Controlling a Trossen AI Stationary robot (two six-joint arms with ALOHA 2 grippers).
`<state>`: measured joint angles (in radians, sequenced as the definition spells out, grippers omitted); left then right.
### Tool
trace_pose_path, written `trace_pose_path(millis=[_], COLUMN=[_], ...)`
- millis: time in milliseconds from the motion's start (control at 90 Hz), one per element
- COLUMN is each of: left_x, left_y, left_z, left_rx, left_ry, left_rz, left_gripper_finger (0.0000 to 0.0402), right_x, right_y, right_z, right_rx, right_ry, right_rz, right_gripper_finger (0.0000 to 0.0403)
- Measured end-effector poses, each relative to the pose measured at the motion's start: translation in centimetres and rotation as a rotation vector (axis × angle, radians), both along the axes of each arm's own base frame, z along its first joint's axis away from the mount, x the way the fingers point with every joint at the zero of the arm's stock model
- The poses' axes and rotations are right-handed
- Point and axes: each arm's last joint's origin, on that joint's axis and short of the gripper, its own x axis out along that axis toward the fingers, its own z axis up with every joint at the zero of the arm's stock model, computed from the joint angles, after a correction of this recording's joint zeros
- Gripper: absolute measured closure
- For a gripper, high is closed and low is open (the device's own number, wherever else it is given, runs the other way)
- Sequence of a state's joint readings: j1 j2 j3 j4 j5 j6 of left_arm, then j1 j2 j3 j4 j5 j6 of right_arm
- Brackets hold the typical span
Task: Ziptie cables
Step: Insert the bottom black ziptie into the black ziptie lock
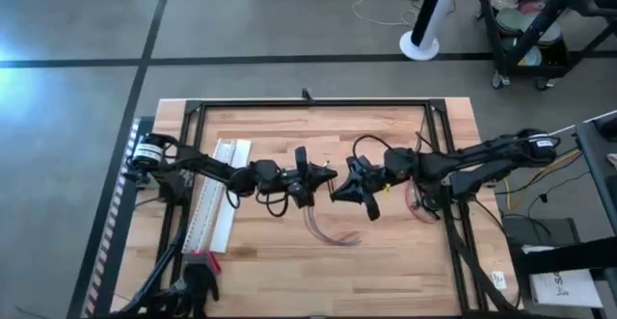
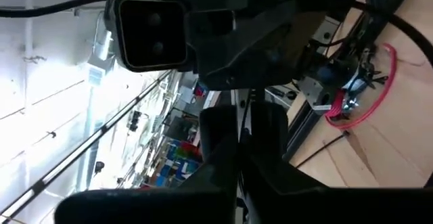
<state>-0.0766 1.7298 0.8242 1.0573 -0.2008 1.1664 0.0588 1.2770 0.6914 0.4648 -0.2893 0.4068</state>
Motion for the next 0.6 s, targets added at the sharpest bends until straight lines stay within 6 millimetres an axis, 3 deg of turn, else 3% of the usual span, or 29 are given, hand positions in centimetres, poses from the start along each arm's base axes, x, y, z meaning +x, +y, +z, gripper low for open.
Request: trace_pose_path(millis=[600], left_x=[-0.01], left_y=[0.06], left_z=[0.04], left_rx=[-0.002], left_ry=[-0.002], left_rz=[0.003], left_gripper_finger=[0.0402], right_x=[0.02], right_y=[-0.03], right_z=[-0.04], right_rx=[-0.029], right_ry=[-0.006], right_rz=[-0.021], right_gripper_finger=[0.0403])
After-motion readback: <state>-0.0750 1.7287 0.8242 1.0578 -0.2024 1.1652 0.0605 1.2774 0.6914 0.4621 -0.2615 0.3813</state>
